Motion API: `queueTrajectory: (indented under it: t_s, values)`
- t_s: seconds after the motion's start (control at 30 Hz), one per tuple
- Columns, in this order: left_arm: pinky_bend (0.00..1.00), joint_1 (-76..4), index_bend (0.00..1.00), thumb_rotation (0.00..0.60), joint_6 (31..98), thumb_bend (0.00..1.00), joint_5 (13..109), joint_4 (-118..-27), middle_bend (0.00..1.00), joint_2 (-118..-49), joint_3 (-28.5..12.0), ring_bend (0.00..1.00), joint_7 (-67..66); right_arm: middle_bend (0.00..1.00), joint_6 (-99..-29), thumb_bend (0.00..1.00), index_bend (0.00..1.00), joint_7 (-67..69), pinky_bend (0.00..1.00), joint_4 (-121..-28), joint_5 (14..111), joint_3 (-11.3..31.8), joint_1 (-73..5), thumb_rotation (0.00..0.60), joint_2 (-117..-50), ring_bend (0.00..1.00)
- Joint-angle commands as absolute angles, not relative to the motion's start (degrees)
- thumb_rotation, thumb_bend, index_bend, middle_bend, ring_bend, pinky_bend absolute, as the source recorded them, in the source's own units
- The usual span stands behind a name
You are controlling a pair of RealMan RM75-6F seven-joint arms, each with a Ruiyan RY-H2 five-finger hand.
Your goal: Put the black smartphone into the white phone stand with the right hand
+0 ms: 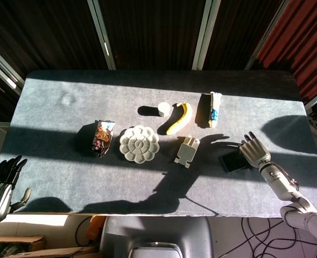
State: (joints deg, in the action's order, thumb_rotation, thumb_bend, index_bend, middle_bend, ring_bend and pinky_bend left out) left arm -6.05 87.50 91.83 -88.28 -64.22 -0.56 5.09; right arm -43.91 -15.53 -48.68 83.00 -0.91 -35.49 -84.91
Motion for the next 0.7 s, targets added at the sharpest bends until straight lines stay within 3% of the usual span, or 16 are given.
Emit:
queueTrajectory:
  t_s: [0.03,0.5,0.7]
  values:
    - [0.0,-6.1,0.0,0.6,87.6,0.41,91.9,-88.2,0.0,-64.2,-0.5,0.0,5.3,0.46,-44.8,0.5,0.75,-14.5,0.27,-49.1,83.4,-1.1,-35.1,0.6,-84.9,0.24]
    - [0.0,-6.1,0.0,0.6,87.8,0.41,92.5,-87.8,0.0,-64.0,-0.3,0.0,6.5,0.54,-49.1,0.51,0.82,-0.5,0.37,-43.9,87.3,-3.3,-33.2,0.6,-88.2,0.35]
    - [0.0,-6.2,0.0,0.6,88.0,0.41,93.3,-87.6,0.0,-64.1,0.0,0.0,6.9,0.62,-51.4,0.51,0.92,4.7,0.42,-40.1,89.2,-4.1,-32.8,0.6,-90.0,0.42]
